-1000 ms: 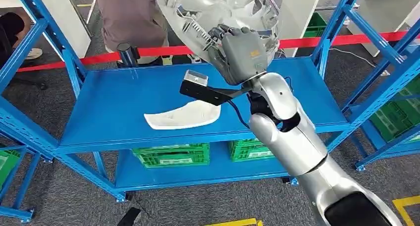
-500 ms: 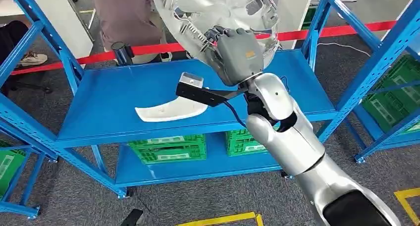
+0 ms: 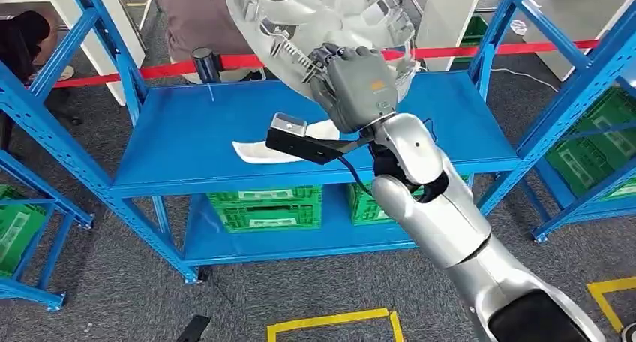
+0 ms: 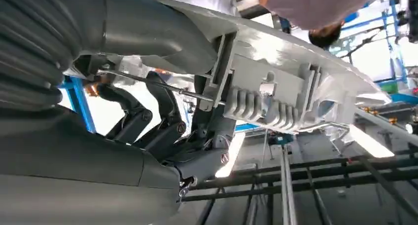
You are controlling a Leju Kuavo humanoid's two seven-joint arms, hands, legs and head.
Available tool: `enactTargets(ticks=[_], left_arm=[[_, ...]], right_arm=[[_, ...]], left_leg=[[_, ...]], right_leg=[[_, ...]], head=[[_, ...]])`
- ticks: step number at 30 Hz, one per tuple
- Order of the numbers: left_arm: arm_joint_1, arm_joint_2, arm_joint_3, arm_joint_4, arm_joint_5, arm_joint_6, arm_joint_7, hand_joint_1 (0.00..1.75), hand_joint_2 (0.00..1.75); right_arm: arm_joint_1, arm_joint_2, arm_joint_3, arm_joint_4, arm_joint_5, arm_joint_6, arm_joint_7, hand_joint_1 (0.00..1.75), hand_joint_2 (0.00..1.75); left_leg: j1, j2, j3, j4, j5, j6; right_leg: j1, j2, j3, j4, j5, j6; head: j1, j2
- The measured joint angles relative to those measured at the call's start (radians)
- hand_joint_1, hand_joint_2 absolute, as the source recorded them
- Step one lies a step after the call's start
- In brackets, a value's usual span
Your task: Take the parts from the cabinet and place them on the table.
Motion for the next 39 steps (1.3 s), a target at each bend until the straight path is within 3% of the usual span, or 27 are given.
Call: enactTargets(ticks=[2, 4, 5, 6, 9, 10, 11, 12, 14, 15, 16, 17, 19, 20, 21, 22, 25, 27, 29, 30, 31, 32, 34, 35, 36, 37, 39], left_arm=[[0.001, 0.0, 0.0, 0.0, 0.0, 0.001, 0.001, 0.0, 1.75], [0.0, 0.0, 0.001, 0.0, 0.0, 0.003, 0.001, 0.0, 1.75], [0.0, -0.001, 0.001, 0.0, 0.0, 0.005, 0.001, 0.0, 1.75], [0.001, -0.002, 0.001, 0.0, 0.0, 0.005, 0.0, 0.0, 1.75], [0.002, -0.002, 0.003, 0.0, 0.0, 0.006, 0.0, 0.0, 1.75], [0.005, 0.0, 0.006, 0.0, 0.0, 0.006, 0.0, 0.0, 1.75], [0.006, -0.001, 0.008, 0.001, 0.0, 0.006, 0.001, 0.0, 1.75], [0.007, -0.002, 0.008, 0.002, 0.0, 0.006, 0.001, 0.0, 1.75], [0.006, -0.001, 0.008, 0.002, 0.0, 0.006, 0.001, 0.0, 1.75], [0.006, 0.0, 0.008, 0.002, 0.0, 0.006, 0.001, 0.0, 1.75], [0.007, 0.0, 0.008, 0.002, 0.0, 0.007, 0.001, 0.0, 1.75], [0.007, 0.002, 0.008, 0.001, 0.0, 0.007, 0.001, 0.0, 1.75], [0.006, 0.002, 0.008, 0.0, 0.0, 0.007, 0.001, 0.0, 1.75], [0.004, 0.001, 0.008, 0.0, 0.0, 0.007, 0.001, 0.0, 1.75], [0.001, 0.0, 0.008, 0.0, 0.0, 0.007, 0.001, 0.0, 1.75], [0.001, 0.001, 0.008, 0.0, 0.0, 0.007, 0.0, 0.0, 1.75], [0.002, 0.001, 0.008, 0.0, -0.001, 0.007, 0.001, 0.0, 1.75], [-0.001, 0.002, 0.008, 0.0, -0.005, 0.007, 0.002, 0.0, 1.75], [-0.002, 0.003, 0.008, -0.003, -0.008, 0.008, 0.004, 0.0, 1.75], [-0.002, 0.003, 0.008, -0.003, -0.01, 0.008, 0.004, 0.0, 1.75], [-0.001, 0.003, 0.008, -0.003, -0.01, 0.008, 0.004, 0.0, 1.75], [-0.001, 0.003, 0.008, -0.003, -0.01, 0.007, 0.005, 0.0, 1.75], [-0.002, 0.003, 0.008, -0.003, -0.013, 0.007, 0.005, 0.0, 1.75], [-0.002, 0.003, 0.008, -0.003, -0.016, 0.007, 0.006, 0.0, 1.75], [-0.002, 0.002, 0.008, -0.003, -0.018, 0.007, 0.006, 0.0, 1.75], [-0.002, 0.003, 0.008, -0.003, -0.019, 0.007, 0.006, 0.0, 1.75], [-0.003, 0.003, 0.008, -0.003, -0.019, 0.007, 0.006, 0.0, 1.75]], right_arm=[[0.004, 0.0, 0.0, 0.001, 0.0, 0.0, 0.0, 1.75, 1.75], [0.004, 0.0, 0.001, 0.002, 0.0, 0.001, 0.0, 1.75, 1.75], [0.004, 0.001, 0.001, 0.002, 0.0, 0.002, -0.002, 1.75, 1.75], [0.006, 0.003, 0.002, 0.002, 0.0, 0.002, -0.005, 1.75, 1.75], [0.004, 0.003, 0.003, 0.003, 0.0, 0.005, -0.006, 1.75, 1.75], [0.005, 0.003, 0.004, 0.004, 0.0, 0.005, -0.006, 1.75, 1.75], [0.004, 0.004, 0.005, 0.005, -0.001, 0.005, -0.007, 1.75, 1.75], [0.004, 0.006, 0.006, 0.005, -0.001, 0.005, -0.006, 1.75, 1.75], [0.005, 0.007, 0.007, 0.005, -0.001, 0.005, -0.006, 1.75, 1.75], [0.006, 0.007, 0.008, 0.008, -0.001, 0.005, -0.006, 1.75, 1.75], [0.007, 0.007, 0.008, 0.01, -0.001, 0.005, -0.006, 1.75, 1.75], [0.007, 0.007, 0.008, 0.011, -0.001, 0.005, -0.006, 1.75, 1.75], [0.007, 0.007, 0.008, 0.013, -0.002, 0.005, -0.006, 1.75, 1.75], [0.007, 0.007, 0.008, 0.013, -0.003, 0.005, -0.006, 1.75, 1.75], [0.006, 0.007, 0.008, 0.013, -0.003, 0.004, -0.008, 1.75, 1.75], [0.01, 0.007, 0.008, 0.013, -0.004, 0.003, -0.009, 1.75, 1.75], [0.012, 0.006, 0.008, 0.013, -0.006, -0.001, -0.012, 1.75, 1.75], [0.011, 0.002, 0.008, 0.014, -0.007, -0.004, -0.016, 1.75, 1.75], [0.013, 0.0, 0.008, 0.014, -0.009, -0.005, -0.018, 1.75, 1.75], [0.017, -0.001, 0.008, 0.014, -0.009, -0.005, -0.018, 1.75, 1.75], [0.021, -0.001, 0.008, 0.014, -0.008, -0.005, -0.018, 1.75, 1.75], [0.024, -0.002, 0.008, 0.014, -0.008, -0.005, -0.018, 1.75, 1.75], [0.025, -0.002, 0.008, 0.014, -0.005, -0.005, -0.017, 1.75, 1.75], [0.024, -0.002, 0.008, 0.013, -0.003, -0.005, -0.017, 1.75, 1.75], [0.024, -0.001, 0.008, 0.01, 0.003, -0.005, -0.015, 1.75, 1.75], [0.025, -0.001, 0.008, 0.008, 0.005, -0.006, -0.014, 1.75, 1.75], [0.023, -0.002, 0.008, 0.008, 0.007, -0.008, -0.011, 1.75, 1.75]], left_leg=[[-0.004, 0.0, -0.026, 0.006, 0.017, 0.0], [-0.009, -0.001, -0.051, 0.013, 0.033, -0.002], [-0.009, -0.001, -0.059, 0.016, 0.041, -0.004], [-0.013, -0.002, -0.065, 0.017, 0.048, -0.01], [-0.005, -0.003, -0.065, 0.001, 0.077, -0.029], [-0.009, -0.004, -0.072, -0.001, 0.082, -0.035], [-0.009, -0.005, -0.082, 0.013, 0.049, -0.039], [-0.006, -0.004, -0.1, 0.063, -0.016, -0.046], [0.005, -0.002, -0.132, 0.21, -0.119, -0.061], [0.009, -0.002, -0.141, 0.279, -0.142, -0.067], [0.012, -0.001, -0.136, 0.305, -0.131, -0.07], [0.016, -0.001, -0.109, 0.293, -0.095, -0.075], [0.024, -0.001, -0.009, 0.171, -0.036, -0.085], [0.029, -0.001, 0.06, 0.077, -0.05, -0.09], [0.02, -0.004, 0.113, 0.002, -0.092, -0.09], [0.017, -0.006, 0.107, 0.0, -0.093, -0.066], [0.015, -0.006, 0.078, 0.002, -0.074, -0.037], [0.017, 0.002, 0.062, 0.002, -0.05, -0.013], [0.012, 0.002, 0.029, 0.003, -0.024, -0.006], [0.01, 0.003, 0.013, 0.004, -0.012, -0.004], [0.007, 0.003, -0.004, 0.005, 0.0, -0.004], [0.004, 0.002, -0.023, 0.008, 0.014, -0.004], [-0.002, 0.002, -0.055, 0.011, 0.036, -0.005], [-0.003, 0.002, -0.064, 0.013, 0.047, -0.007], [-0.008, 0.0, -0.072, 0.014, 0.054, -0.012], [-0.006, 0.002, -0.072, 0.013, 0.064, -0.017], [0.001, 0.003, -0.073, -0.002, 0.091, -0.032]], right_leg=[[0.004, 0.0, 0.04, -0.02, 0.045, -0.008], [0.013, 0.001, 0.153, -0.173, 0.1, -0.027], [0.019, 0.001, 0.214, -0.266, 0.073, -0.041], [0.02, -0.002, 0.234, -0.305, 0.065, -0.038], [0.028, 0.0, 0.22, -0.307, 0.089, -0.049], [0.011, -0.006, 0.215, -0.325, 0.108, -0.057], [0.011, -0.009, 0.207, -0.327, 0.122, -0.063], [0.008, -0.009, 0.192, -0.329, 0.137, -0.068], [0.008, -0.01, 0.164, -0.328, 0.159, -0.066], [0.007, -0.011, 0.148, -0.328, 0.171, -0.064], [0.006, -0.011, 0.135, -0.327, 0.182, -0.061], [0.003, -0.012, 0.118, -0.326, 0.195, -0.056], [-0.005, -0.012, 0.088, -0.321, 0.214, -0.045], [-0.005, -0.011, 0.079, -0.313, 0.222, -0.037], [-0.004, -0.009, 0.068, -0.309, 0.229, -0.029], [-0.002, -0.01, 0.07, -0.312, 0.24, -0.022], [-0.005, -0.01, 0.064, -0.32, 0.269, 0.0], [-0.008, -0.007, 0.039, -0.265, 0.181, 0.004], [-0.005, -0.006, -0.002, -0.105, 0.054, 0.007], [-0.003, -0.006, -0.015, -0.035, 0.026, 0.007], [-0.001, -0.005, -0.015, 0.01, 0.031, 0.004], [0.002, -0.005, 0.006, 0.013, 0.067, -0.002], [0.012, -0.004, 0.095, -0.086, 0.128, -0.021], [0.02, -0.003, 0.17, -0.178, 0.12, -0.036], [0.026, -0.005, 0.236, -0.273, 0.069, -0.048], [0.024, -0.005, 0.256, -0.317, 0.056, -0.042], [0.031, -0.003, 0.239, -0.318, 0.077, -0.047]], head=[[0.0, 0.0], [0.0, 0.0], [-0.001, 0.0], [-0.002, 0.0], [0.001, 0.0], [0.003, 0.0], [0.001, 0.0], [-0.004, 0.0], [-0.007, 0.0], [-0.007, 0.0], [-0.007, 0.0], [-0.007, 0.0], [-0.007, 0.0], [-0.008, 0.0], [-0.012, 0.0], [-0.01, 0.0], [-0.01, 0.0], [-0.007, 0.0], [-0.005, 0.0], [-0.004, 0.0], [-0.004, 0.0], [-0.004, 0.0], [-0.004, 0.0], [-0.005, 0.0], [-0.005, 0.0], [-0.007, 0.0], [-0.002, 0.0]])
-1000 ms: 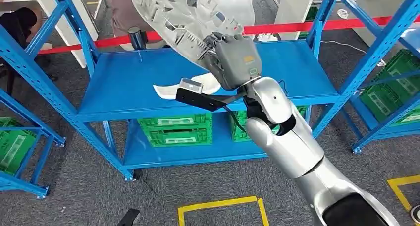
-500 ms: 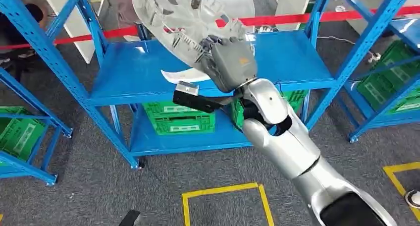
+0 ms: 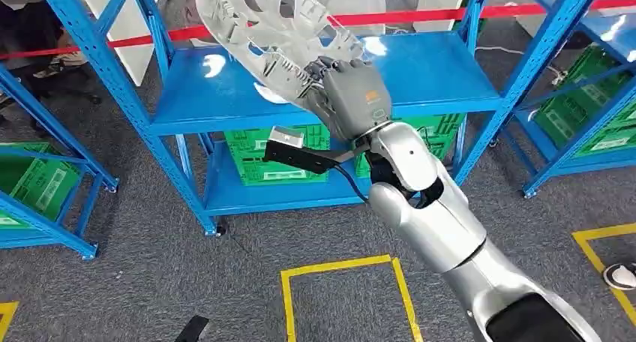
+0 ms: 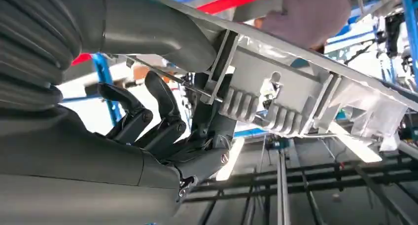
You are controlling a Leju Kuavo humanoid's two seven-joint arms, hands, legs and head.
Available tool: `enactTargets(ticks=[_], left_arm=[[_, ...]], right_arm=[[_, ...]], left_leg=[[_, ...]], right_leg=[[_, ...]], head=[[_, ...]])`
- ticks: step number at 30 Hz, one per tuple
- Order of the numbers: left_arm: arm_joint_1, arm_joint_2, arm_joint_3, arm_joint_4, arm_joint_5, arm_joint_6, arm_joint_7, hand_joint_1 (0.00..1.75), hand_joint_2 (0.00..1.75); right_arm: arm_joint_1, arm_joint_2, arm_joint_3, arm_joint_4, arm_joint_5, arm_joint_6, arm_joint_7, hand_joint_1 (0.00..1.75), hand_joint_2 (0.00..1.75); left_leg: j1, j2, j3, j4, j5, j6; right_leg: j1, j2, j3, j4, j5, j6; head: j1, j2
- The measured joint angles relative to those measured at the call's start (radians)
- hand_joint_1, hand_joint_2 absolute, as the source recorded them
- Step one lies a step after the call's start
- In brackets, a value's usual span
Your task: Take the parts from the cabinet and place them on the table.
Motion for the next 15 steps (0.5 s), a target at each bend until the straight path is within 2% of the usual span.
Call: enactTargets(ticks=[1, 2, 3, 5, 6, 7, 8, 9, 10, 11, 12, 13, 14, 15], left_arm=[[0.003, 0.0, 0.0, 0.0, -0.001, 0.0, 0.0, 0.0, 1.75], [0.003, 0.002, 0.0, 0.0, -0.002, 0.0, 0.0, 0.0, 1.75], [0.004, 0.001, 0.0, 0.001, -0.002, 0.0, 0.001, 0.0, 1.75], [0.003, 0.0, 0.0, 0.002, -0.003, -0.002, 0.001, 0.0, 1.75], [0.002, 0.001, 0.0, 0.002, -0.006, -0.002, 0.001, 0.0, 1.75], [0.001, 0.002, 0.0, 0.002, -0.007, -0.002, 0.001, 0.0, 1.75], [0.002, 0.002, 0.0, 0.002, -0.008, -0.002, 0.003, 0.0, 1.75], [0.002, 0.003, 0.0, 0.002, -0.009, -0.002, 0.003, 0.0, 1.75], [0.001, 0.003, 0.0, 0.001, -0.008, -0.002, 0.003, 0.0, 1.75], [0.0, 0.003, 0.0, 0.001, -0.009, -0.002, 0.003, 0.0, 1.75], [-0.003, 0.002, 0.0, 0.0, -0.009, -0.002, 0.003, 0.0, 1.75], [-0.005, 0.002, 0.0, 0.0, -0.009, -0.002, 0.003, 0.0, 1.75], [-0.004, 0.002, 0.0, 0.0, -0.009, -0.002, 0.003, 0.0, 1.75], [-0.006, 0.002, 0.0, 0.0, -0.009, -0.002, 0.004, 0.0, 1.75]], right_arm=[[0.001, 0.0, 0.0, 0.0, 0.0, -0.001, 0.0, 1.75, 1.75], [0.001, -0.001, 0.0, 0.0, 0.0, -0.001, 0.0, 1.75, 1.75], [0.001, -0.001, 0.0, 0.0, 0.0, -0.001, 0.002, 1.75, 1.75], [0.004, -0.001, 0.0, 0.0, 0.008, 0.0, 0.005, 1.75, 1.75], [0.007, -0.001, 0.0, 0.0, 0.011, 0.0, 0.005, 1.75, 1.75], [0.013, -0.002, 0.0, 0.0, 0.014, -0.001, 0.005, 1.75, 1.75], [0.018, -0.002, 0.0, 0.0, 0.019, 0.0, 0.006, 1.75, 1.75], [0.022, -0.003, 0.0, 0.0, 0.021, 0.0, 0.006, 1.75, 1.75], [0.024, -0.005, 0.0, 0.0, 0.022, 0.0, 0.006, 1.75, 1.75], [0.025, -0.006, 0.0, -0.001, 0.023, 0.0, 0.007, 1.75, 1.75], [0.026, -0.006, 0.0, -0.003, 0.024, 0.0, 0.007, 1.75, 1.75], [0.026, -0.007, -0.002, -0.006, 0.024, 0.0, 0.007, 1.75, 1.75], [0.029, -0.007, -0.002, -0.006, 0.024, 0.0, 0.006, 1.75, 1.75], [0.029, -0.007, -0.002, -0.007, 0.024, 0.0, 0.005, 1.75, 1.75]], left_leg=[[-0.005, -0.002, -0.002, -0.009, 0.013, -0.008], [0.0, -0.002, -0.009, -0.006, 0.002, -0.01], [-0.002, -0.002, -0.022, 0.023, -0.056, -0.015], [0.005, -0.002, -0.052, 0.156, -0.179, -0.026], [0.006, -0.002, -0.065, 0.232, -0.218, -0.031], [0.007, -0.002, -0.069, 0.294, -0.225, -0.035], [0.008, -0.002, -0.058, 0.316, -0.204, -0.037], [0.01, -0.002, -0.028, 0.298, -0.164, -0.039], [0.011, -0.002, 0.021, 0.243, -0.128, -0.041], [0.014, -0.001, 0.088, 0.157, -0.116, -0.043], [0.017, -0.002, 0.151, 0.062, -0.162, -0.045], [0.006, -0.006, 0.203, -0.018, -0.198, -0.034], [0.006, -0.007, 0.19, -0.005, -0.19, -0.018], [0.004, -0.008, 0.184, -0.005, -0.187, -0.013]], right_leg=[[-0.004, 0.0, -0.006, -0.009, 0.015, -0.008], [-0.013, -0.007, -0.011, -0.016, 0.031, -0.014], [-0.014, -0.006, -0.026, -0.019, 0.046, -0.023], [-0.015, -0.006, -0.056, -0.019, 0.071, -0.024], [-0.015, -0.007, -0.072, -0.018, 0.084, -0.023], [-0.015, -0.007, -0.089, -0.017, 0.098, -0.022], [-0.017, -0.007, -0.105, -0.016, 0.11, -0.019], [-0.019, -0.007, -0.123, -0.015, 0.123, -0.016], [-0.021, -0.007, -0.14, -0.012, 0.135, -0.011], [-0.023, -0.007, -0.154, -0.007, 0.145, -0.006], [-0.022, -0.006, -0.163, -0.002, 0.153, 0.0], [-0.019, -0.007, -0.169, 0.002, 0.161, 0.007], [-0.018, -0.008, -0.166, -0.004, 0.173, 0.013], [-0.021, -0.008, -0.168, -0.005, 0.182, 0.018]], head=[[0.0, 0.0], [0.002, 0.0], [-0.002, 0.0], [-0.005, 0.0], [-0.005, 0.0], [-0.006, 0.0], [-0.005, 0.0], [-0.005, 0.0], [-0.005, 0.0], [-0.006, 0.0], [-0.007, 0.0], [-0.007, 0.0], [-0.006, 0.0], [-0.009, 0.0]])
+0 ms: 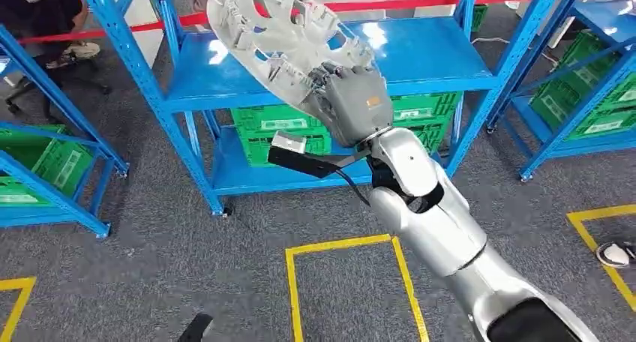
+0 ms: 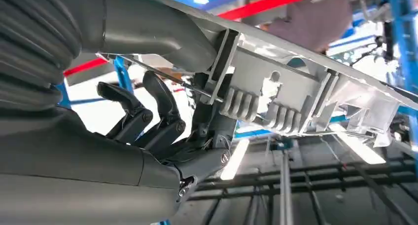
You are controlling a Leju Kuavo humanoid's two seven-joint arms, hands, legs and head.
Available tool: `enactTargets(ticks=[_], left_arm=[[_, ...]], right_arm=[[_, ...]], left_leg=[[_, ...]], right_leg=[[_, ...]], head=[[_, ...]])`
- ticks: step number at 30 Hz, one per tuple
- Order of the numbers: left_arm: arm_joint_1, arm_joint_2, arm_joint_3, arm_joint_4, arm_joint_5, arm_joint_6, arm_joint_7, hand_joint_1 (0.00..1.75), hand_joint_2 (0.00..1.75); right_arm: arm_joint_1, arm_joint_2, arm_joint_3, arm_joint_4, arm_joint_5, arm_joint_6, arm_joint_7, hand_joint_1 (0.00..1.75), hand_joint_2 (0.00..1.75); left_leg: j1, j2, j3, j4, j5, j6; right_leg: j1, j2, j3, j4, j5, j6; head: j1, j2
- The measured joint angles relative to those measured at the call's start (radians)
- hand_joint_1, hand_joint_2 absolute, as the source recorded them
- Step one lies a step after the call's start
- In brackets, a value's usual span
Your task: Take the parts from the cabinet and place them on the table.
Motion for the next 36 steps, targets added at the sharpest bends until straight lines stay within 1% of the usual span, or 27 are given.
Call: enactTargets(ticks=[2, 3, 5, 6, 7, 8, 9, 11, 12, 13, 15, 17, 18, 19, 21, 22, 23, 25, 26, 27, 28, 29, 32, 33, 34, 35, 36], left_arm=[[0.002, -0.001, 0.0, 0.001, 0.0, 0.0, 0.0, 0.0, 1.75], [-0.001, -0.002, 0.0, 0.0, 0.0, 0.0, 0.001, 0.0, 1.75], [-0.002, 0.002, 0.0, 0.0, -0.003, -0.001, 0.003, 0.0, 1.75], [-0.003, 0.002, 0.0, 0.0, -0.005, -0.002, 0.004, 0.0, 1.75], [-0.004, 0.003, 0.0, 0.0, -0.01, -0.003, 0.007, 0.0, 1.75], [-0.006, 0.003, 0.0, 0.0, -0.013, -0.005, 0.012, 0.0, 1.75], [-0.008, 0.003, 0.0, 0.0, -0.017, -0.008, 0.016, 0.0, 1.75], [-0.015, 0.003, 0.0, 0.0, -0.024, -0.01, 0.021, 0.0, 1.75], [-0.019, 0.003, 0.0, -0.001, -0.024, -0.01, 0.024, 0.0, 1.75], [-0.021, 0.003, 0.0, -0.002, -0.024, -0.01, 0.024, 0.0, 1.75], [-0.026, 0.005, 0.0, -0.002, -0.025, -0.011, 0.024, 0.0, 1.75], [-0.025, 0.005, 0.0, -0.001, -0.027, -0.011, 0.025, 0.0, 1.75], [-0.024, 0.006, 0.0, -0.001, -0.032, -0.011, 0.024, 0.0, 1.75], [-0.024, 0.006, 0.0, 0.0, -0.034, -0.015, 0.024, 0.0, 1.75], [-0.029, 0.007, 0.0, 0.0, -0.04, -0.021, 0.021, 0.0, 1.75], [-0.033, 0.01, 0.0, 0.0, -0.042, -0.022, 0.021, 0.0, 1.75], [-0.034, 0.011, 0.0, 0.0, -0.042, -0.022, 0.02, 0.0, 1.75], [-0.034, 0.017, 0.0, 0.0, -0.04, -0.022, 0.014, 0.0, 1.75], [-0.034, 0.018, 0.0, -0.001, -0.039, -0.022, 0.012, 0.0, 1.75], [-0.034, 0.02, 0.0, -0.002, -0.035, -0.022, 0.009, 0.0, 1.75], [-0.035, 0.022, 0.0, -0.002, -0.032, -0.022, 0.006, 0.0, 1.75], [-0.035, 0.023, 0.0, -0.003, -0.031, -0.021, 0.003, 0.0, 1.75], [-0.027, 0.024, 0.0, -0.002, -0.024, -0.021, 0.001, 0.0, 1.75], [-0.023, 0.023, 0.0, -0.002, -0.023, -0.021, -0.001, 0.0, 1.75], [-0.023, 0.023, 0.0, -0.001, -0.023, -0.021, -0.001, 0.0, 1.75], [-0.023, 0.025, 0.0, -0.002, -0.021, -0.019, -0.004, 0.0, 1.75], [-0.023, 0.025, 0.0, -0.002, -0.021, -0.018, -0.006, 0.0, 1.75]], right_arm=[[0.0, -0.003, -0.001, -0.002, 0.004, 0.0, 0.0, 1.75, 1.75], [0.0, -0.005, -0.002, -0.005, 0.005, -0.002, 0.0, 1.75, 1.75], [0.001, -0.011, -0.005, -0.008, 0.006, -0.002, 0.0, 1.75, 1.75], [0.004, -0.014, -0.005, -0.008, 0.006, -0.002, 0.0, 1.75, 1.75], [0.006, -0.019, -0.006, -0.009, 0.006, -0.002, 0.0, 1.75, 1.75], [0.008, -0.022, -0.007, -0.009, 0.007, -0.002, 0.001, 1.75, 1.75], [0.009, -0.026, -0.009, -0.009, 0.008, -0.002, 0.005, 1.75, 1.75], [0.009, -0.028, -0.013, -0.011, 0.009, -0.002, 0.007, 1.75, 1.75], [0.009, -0.028, -0.015, -0.014, 0.009, -0.002, 0.007, 1.75, 1.75], [0.01, -0.028, -0.016, -0.02, 0.01, -0.002, 0.007, 1.75, 1.75], [0.01, -0.031, -0.019, -0.023, 0.011, -0.004, 0.007, 1.75, 1.75], [0.011, -0.033, -0.021, -0.023, 0.014, -0.004, 0.01, 1.75, 1.75], [0.01, -0.034, -0.022, -0.023, 0.018, -0.004, 0.017, 1.75, 1.75], [0.01, -0.034, -0.022, -0.023, 0.021, -0.003, 0.025, 1.75, 1.75], [0.005, -0.034, -0.027, -0.022, 0.024, 0.0, 0.027, 1.75, 1.75], [-0.002, -0.034, -0.031, -0.018, 0.017, 0.002, 0.024, 1.75, 1.75], [-0.012, -0.034, -0.032, -0.01, 0.007, 0.001, 0.018, 1.75, 1.75], [-0.036, -0.034, -0.032, 0.014, -0.01, -0.001, 0.006, 1.75, 1.75], [-0.045, -0.034, -0.032, 0.023, -0.016, -0.002, 0.004, 1.75, 1.75], [-0.052, -0.033, -0.032, 0.031, -0.018, -0.003, 0.002, 1.75, 1.75], [-0.055, -0.031, -0.032, 0.035, -0.019, -0.003, 0.002, 1.75, 1.75], [-0.06, -0.031, -0.032, 0.04, -0.021, -0.005, 0.002, 1.75, 1.75], [-0.067, -0.023, -0.03, 0.054, -0.025, -0.007, 0.0, 1.75, 1.75], [-0.069, -0.022, -0.03, 0.057, -0.025, -0.008, 0.0, 1.75, 1.75], [-0.074, -0.022, -0.029, 0.06, -0.026, -0.007, 0.0, 1.75, 1.75], [-0.082, -0.022, -0.029, 0.063, -0.027, -0.007, 0.0, 1.75, 1.75], [-0.087, -0.022, -0.028, 0.067, -0.027, -0.006, 0.0, 1.75, 1.75]], left_leg=[[0.004, 0.005, -0.017, -0.005, 0.022, 0.025], [0.004, 0.009, -0.025, -0.003, 0.034, 0.035], [0.004, 0.009, -0.056, -0.002, 0.06, 0.043], [0.003, 0.009, -0.071, -0.001, 0.073, 0.045], [0.003, 0.009, -0.091, 0.001, 0.087, 0.044], [0.003, 0.01, -0.108, 0.004, 0.097, 0.043], [0.003, 0.01, -0.125, 0.007, 0.108, 0.041], [0.003, 0.009, -0.156, 0.016, 0.127, 0.035], [0.003, 0.008, -0.165, 0.021, 0.136, 0.032], [-0.002, 0.006, -0.176, 0.023, 0.143, 0.023], [0.001, 0.008, -0.176, 0.012, 0.166, 0.009], [0.001, 0.006, -0.181, -0.003, 0.191, -0.005], [0.006, 0.007, -0.187, 0.005, 0.171, -0.009], [0.004, 0.007, -0.202, 0.04, 0.111, -0.014], [0.006, 0.007, -0.238, 0.184, -0.013, -0.019], [0.006, 0.007, -0.253, 0.263, -0.048, -0.021], [0.006, 0.007, -0.256, 0.314, -0.05, -0.022], [0.004, 0.007, -0.204, 0.298, 0.013, -0.018], [0.003, 0.007, -0.155, 0.243, 0.045, -0.013], [0.001, 0.007, -0.079, 0.147, 0.056, -0.006], [-0.003, 0.008, -0.019, 0.055, 0.011, 0.003], [-0.008, 0.007, 0.027, -0.02, -0.015, 0.006], [-0.016, 0.005, 0.002, -0.017, 0.006, 0.019], [-0.004, 0.01, 0.001, -0.028, 0.022, 0.028], [-0.005, 0.012, -0.009, -0.027, 0.034, 0.035], [-0.004, 0.012, -0.025, -0.025, 0.047, 0.042], [-0.004, 0.012, -0.041, -0.022, 0.059, 0.042]], right_leg=[[-0.002, 0.001, -0.011, -0.003, 0.014, 0.014], [-0.004, 0.004, -0.023, 0.019, -0.03, 0.019], [-0.006, 0.005, -0.061, 0.147, -0.158, 0.028], [-0.006, 0.006, -0.08, 0.228, -0.204, 0.031], [-0.005, 0.007, -0.093, 0.306, -0.227, 0.032], [-0.005, 0.007, -0.087, 0.334, -0.217, 0.032], [-0.005, 0.007, -0.063, 0.321, -0.187, 0.03], [-0.005, 0.007, 0.044, 0.194, -0.133, 0.022], [-0.004, 0.008, 0.117, 0.101, -0.145, 0.015], [0.004, 0.009, 0.171, 0.01, -0.192, 0.007], [0.007, 0.01, 0.155, 0.008, -0.178, 0.0], [0.005, 0.009, 0.141, 0.001, -0.153, -0.017], [-0.001, 0.003, 0.134, -0.002, -0.138, -0.024], [-0.001, 0.005, 0.12, -0.003, -0.125, -0.028], [0.0, 0.003, 0.088, -0.002, -0.101, -0.035], [0.002, 0.003, 0.07, -0.002, -0.087, -0.036], [0.003, 0.003, 0.053, -0.001, -0.074, -0.036], [0.005, 0.004, 0.019, 0.0, -0.048, -0.034], [0.005, 0.004, 0.006, 0.0, -0.037, -0.032], [0.006, 0.004, -0.006, 0.0, -0.025, -0.03], [0.007, 0.002, -0.011, 0.002, -0.017, -0.025], [0.007, 0.0, -0.015, 0.003, -0.008, -0.019], [0.001, -0.004, -0.016, -0.014, 0.027, 0.0], [0.003, -0.003, -0.023, -0.011, 0.018, 0.006], [0.002, 0.003, -0.035, 0.012, -0.026, 0.011], [-0.001, 0.004, -0.056, 0.076, -0.096, 0.015], [-0.003, 0.005, -0.077, 0.158, -0.156, 0.019]], head=[[0.0, 0.0], [0.001, 0.0], [0.004, 0.0], [0.004, 0.0], [0.004, 0.0], [0.004, 0.0], [0.004, 0.0], [0.004, 0.0], [0.004, 0.0], [0.004, 0.0], [0.005, 0.0], [0.004, 0.0], [0.005, 0.0], [0.0, 0.0], [-0.004, 0.0], [-0.005, 0.0], [-0.005, 0.0], [-0.01, 0.0], [-0.013, 0.0], [-0.017, 0.0], [-0.019, 0.0], [-0.019, 0.0], [-0.03, 0.0], [-0.03, 0.0], [-0.029, 0.0], [-0.028, 0.0], [-0.028, 0.0]])
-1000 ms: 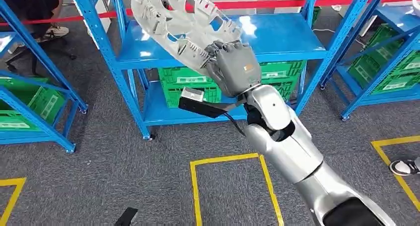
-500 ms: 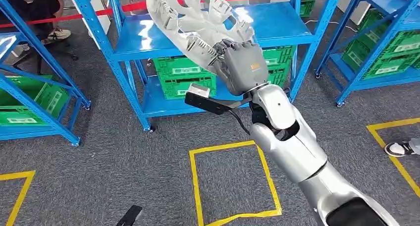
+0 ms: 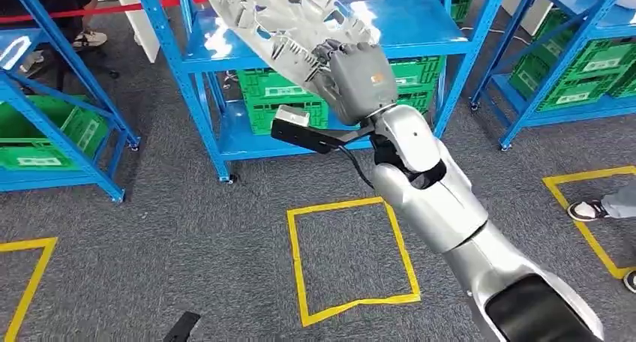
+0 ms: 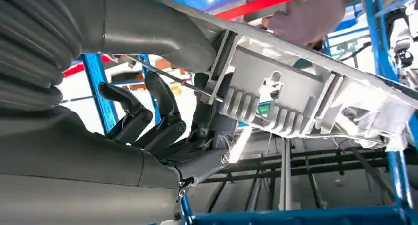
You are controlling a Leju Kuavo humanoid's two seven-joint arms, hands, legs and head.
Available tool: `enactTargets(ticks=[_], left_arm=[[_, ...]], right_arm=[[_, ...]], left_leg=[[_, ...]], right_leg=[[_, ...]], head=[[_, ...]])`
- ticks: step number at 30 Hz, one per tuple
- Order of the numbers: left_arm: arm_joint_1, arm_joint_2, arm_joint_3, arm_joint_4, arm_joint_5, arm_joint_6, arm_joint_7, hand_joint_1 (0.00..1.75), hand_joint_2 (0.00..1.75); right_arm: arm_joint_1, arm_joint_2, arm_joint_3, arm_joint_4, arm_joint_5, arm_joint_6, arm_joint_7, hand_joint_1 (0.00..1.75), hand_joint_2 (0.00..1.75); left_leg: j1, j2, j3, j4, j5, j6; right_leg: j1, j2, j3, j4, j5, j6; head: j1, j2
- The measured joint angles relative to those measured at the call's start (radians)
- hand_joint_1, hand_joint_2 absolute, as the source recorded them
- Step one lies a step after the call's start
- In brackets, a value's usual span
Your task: Take the parts from the cabinet and place them on the table.
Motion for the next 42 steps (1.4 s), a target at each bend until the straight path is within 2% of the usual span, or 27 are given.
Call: enactTargets(ticks=[1, 3, 4, 6, 8, 12, 13, 14, 16, 17, 19, 21, 22, 23, 24, 27, 28, 29, 31, 33, 34, 37, 38, 39, 40, 41, 42], left_arm=[[0.001, 0.0, 0.0, 0.0, 0.0, 0.0, -0.001, 0.0, 1.75], [0.004, 0.0, 0.0, 0.0, 0.0, 0.0, -0.001, 0.0, 1.75], [0.005, 0.0, 0.0, 0.0, 0.0, 0.0, -0.001, 0.0, 1.75], [0.005, 0.0, 0.0, 0.0, 0.0, 0.0, -0.001, 0.0, 1.75], [0.005, 0.003, 0.0, -0.001, 0.001, 0.001, -0.002, 0.0, 1.75], [0.016, 0.006, 0.003, -0.001, 0.001, 0.003, -0.002, 0.0, 1.75], [0.017, 0.006, 0.006, 0.0, 0.001, 0.003, -0.002, 0.0, 1.75], [0.018, 0.005, 0.006, 0.001, 0.001, 0.004, -0.001, 0.0, 1.75], [0.017, 0.005, 0.008, 0.002, 0.002, 0.008, -0.001, 0.0, 1.75], [0.016, 0.006, 0.009, 0.002, 0.003, 0.009, -0.001, 0.0, 1.75], [0.017, 0.007, 0.01, 0.002, 0.005, 0.009, -0.001, 0.0, 1.75], [0.015, 0.007, 0.013, 0.002, 0.006, 0.009, -0.001, 0.0, 1.75], [0.013, 0.009, 0.014, 0.0, 0.006, 0.009, -0.001, 0.0, 1.75], [0.012, 0.012, 0.014, -0.002, 0.006, 0.007, -0.002, 0.0, 1.75], [0.011, 0.013, 0.015, -0.002, 0.006, 0.006, -0.006, 0.0, 1.75], [0.013, 0.013, 0.017, -0.002, 0.006, 0.005, -0.015, 0.0, 1.75], [0.012, 0.013, 0.017, -0.002, 0.006, 0.002, -0.02, 0.0, 1.75], [0.012, 0.013, 0.017, -0.002, 0.006, 0.002, -0.024, 0.0, 1.75], [0.013, 0.013, 0.017, -0.003, 0.006, 0.0, -0.031, 0.0, 1.75], [0.015, 0.013, 0.017, -0.002, 0.005, 0.0, -0.032, 0.0, 1.75], [0.016, 0.013, 0.017, -0.002, 0.005, 0.0, -0.032, 0.0, 1.75], [0.015, 0.011, 0.017, -0.002, 0.005, 0.0, -0.034, 0.0, 1.75], [0.015, 0.014, 0.018, -0.003, 0.004, 0.0, -0.035, 0.0, 1.75], [0.015, 0.014, 0.018, -0.003, 0.002, 0.0, -0.036, 0.0, 1.75], [0.015, 0.014, 0.018, -0.003, 0.0, 0.0, -0.037, 0.0, 1.75], [0.015, 0.016, 0.018, -0.003, 0.0, 0.0, -0.037, 0.0, 1.75], [0.015, 0.015, 0.018, -0.003, -0.001, 0.0, -0.037, 0.0, 1.75]], right_arm=[[-0.001, 0.0, 0.002, 0.004, 0.0, 0.0, 0.0, 1.75, 1.75], [-0.001, 0.0, 0.007, 0.01, 0.001, 0.001, 0.0, 1.75, 1.75], [-0.001, 0.0, 0.008, 0.013, 0.001, 0.002, 0.0, 1.75, 1.75], [-0.002, 0.001, 0.012, 0.015, 0.001, 0.002, 0.001, 1.75, 1.75], [-0.004, 0.009, 0.013, 0.015, 0.001, 0.003, 0.0, 1.75, 1.75], [-0.005, 0.01, 0.015, 0.022, 0.002, 0.003, 0.001, 1.75, 1.75], [-0.006, 0.012, 0.016, 0.025, 0.002, 0.003, 0.001, 1.75, 1.75], [-0.008, 0.014, 0.016, 0.026, 0.002, 0.003, 0.001, 1.75, 1.75], [-0.009, 0.018, 0.019, 0.033, 0.002, 0.002, 0.0, 1.75, 1.75], [-0.009, 0.019, 0.019, 0.035, 0.002, 0.002, 0.0, 1.75, 1.75], [-0.009, 0.019, 0.021, 0.04, 0.002, 0.002, 0.0, 1.75, 1.75], [-0.009, 0.019, 0.021, 0.043, 0.003, 0.002, 0.0, 1.75, 1.75], [-0.009, 0.019, 0.021, 0.043, 0.003, 0.002, 0.0, 1.75, 1.75], [-0.009, 0.021, 0.021, 0.043, 0.004, 0.002, 0.001, 1.75, 1.75], [-0.007, 0.022, 0.021, 0.043, 0.006, 0.002, 0.002, 1.75, 1.75], [-0.007, 0.023, 0.023, 0.043, 0.012, 0.001, 0.002, 1.75, 1.75], [-0.007, 0.021, 0.023, 0.043, 0.013, 0.001, 0.002, 1.75, 1.75], [-0.008, 0.021, 0.023, 0.043, 0.013, 0.001, 0.002, 1.75, 1.75], [-0.006, 0.021, 0.023, 0.043, 0.015, 0.001, 0.004, 1.75, 1.75], [0.002, 0.021, 0.023, 0.043, 0.015, 0.001, 0.005, 1.75, 1.75], [0.005, 0.021, 0.023, 0.043, 0.015, 0.001, 0.005, 1.75, 1.75], [0.002, 0.021, 0.023, 0.043, 0.018, 0.003, 0.005, 1.75, 1.75], [0.001, 0.021, 0.023, 0.043, 0.022, 0.003, 0.003, 1.75, 1.75], [0.001, 0.02, 0.024, 0.043, 0.028, 0.002, 0.0, 1.75, 1.75], [0.003, 0.019, 0.024, 0.043, 0.035, 0.002, 0.0, 1.75, 1.75], [0.002, 0.017, 0.025, 0.043, 0.039, 0.001, -0.002, 1.75, 1.75], [0.002, 0.016, 0.026, 0.043, 0.044, 0.001, -0.001, 1.75, 1.75]], left_leg=[[0.0, 0.0, -0.016, 0.003, 0.011, 0.001], [0.003, 0.001, -0.049, 0.014, 0.028, -0.003], [0.005, 0.001, -0.066, 0.021, 0.036, -0.007], [0.012, 0.0, -0.1, 0.041, 0.048, -0.019], [0.01, -0.001, -0.124, 0.058, 0.056, -0.033], [0.013, -0.002, -0.136, 0.044, 0.094, -0.061], [0.015, -0.002, -0.143, 0.055, 0.065, -0.065], [0.015, -0.001, -0.158, 0.102, 0.001, -0.067], [0.014, -0.002, -0.199, 0.261, -0.113, -0.072], [0.013, -0.002, -0.209, 0.325, -0.137, -0.072], [0.01, -0.002, -0.177, 0.348, -0.099, -0.065], [0.002, -0.003, -0.075, 0.228, -0.034, -0.048], [-0.005, -0.004, -0.005, 0.134, -0.042, -0.034], [-0.01, -0.003, 0.054, 0.045, -0.09, -0.024], [-0.013, -0.004, 0.061, 0.026, -0.092, -0.028], [-0.013, -0.004, 0.038, 0.008, -0.061, -0.004], [-0.008, 0.003, 0.038, 0.003, -0.048, 0.0], [-0.006, 0.003, 0.025, 0.002, -0.035, 0.008], [-0.004, 0.004, -0.001, 0.006, -0.015, 0.006], [0.0, 0.005, -0.028, 0.013, 0.0, 0.002], [0.003, 0.006, -0.041, 0.019, 0.006, -0.002], [0.012, 0.005, -0.073, 0.048, 0.013, -0.016], [0.008, 0.005, -0.087, 0.056, 0.013, -0.026], [0.005, 0.004, -0.089, 0.062, 0.014, -0.031], [0.004, 0.003, -0.09, 0.063, 0.01, -0.025], [0.004, 0.003, -0.09, 0.058, 0.018, -0.004], [0.002, 0.003, -0.091, 0.056, 0.022, 0.001]], right_leg=[[-0.001, 0.0, -0.019, 0.083, -0.04, 0.004], [-0.005, 0.0, -0.019, 0.164, -0.033, 0.009], [-0.008, 0.0, 0.007, 0.147, -0.002, 0.012], [-0.012, 0.0, 0.123, 0.006, 0.044, 0.014], [-0.003, 0.006, 0.203, -0.124, -0.018, 0.009], [-0.002, 0.004, 0.176, -0.131, 0.011, -0.029], [-0.005, 0.0, 0.169, -0.131, 0.022, -0.036], [-0.005, 0.001, 0.156, -0.132, 0.033, -0.043], [-0.001, 0.001, 0.128, -0.131, 0.056, -0.048], [0.002, 0.001, 0.113, -0.131, 0.067, -0.05], [0.007, 0.001, 0.085, -0.131, 0.09, -0.051], [0.011, 0.003, 0.059, -0.131, 0.113, -0.05], [0.01, 0.003, 0.052, -0.13, 0.124, -0.049], [0.015, 0.003, 0.046, -0.131, 0.133, -0.043], [0.01, 0.001, 0.046, -0.135, 0.143, -0.037], [0.009, 0.002, 0.044, -0.155, 0.172, -0.014], [0.005, 0.005, 0.037, -0.145, 0.157, -0.011], [0.006, 0.006, 0.019, -0.101, 0.107, -0.008], [0.001, 0.007, -0.033, 0.059, 0.006, 0.003], [-0.004, 0.006, -0.052, 0.167, -0.045, 0.012], [-0.007, 0.006, -0.022, 0.145, -0.038, 0.016], [-0.017, 0.004, 0.155, -0.09, 0.019, 0.025], [-0.013, 0.008, 0.165, -0.116, -0.007, 0.021], [-0.015, 0.013, 0.158, -0.118, 0.007, 0.004], [-0.015, 0.011, 0.158, -0.122, 0.011, 0.002], [-0.014, 0.011, 0.156, -0.122, 0.014, -0.002], [-0.015, 0.011, 0.155, -0.123, 0.017, -0.006]], head=[[0.0, 0.0], [0.0, 0.0], [0.0, 0.0], [0.001, 0.0], [-0.001, 0.0], [-0.003, 0.0], [-0.005, 0.0], [-0.008, 0.0], [-0.013, 0.0], [-0.013, 0.0], [-0.013, 0.0], [-0.015, 0.0], [-0.015, 0.0], [-0.014, 0.0], [-0.015, 0.0], [-0.022, 0.0], [-0.024, 0.0], [-0.019, 0.0], [-0.016, 0.0], [-0.016, 0.0], [-0.015, 0.0], [-0.014, 0.0], [-0.01, 0.0], [-0.012, 0.0], [-0.012, 0.0], [-0.013, 0.0], [-0.013, 0.0]])
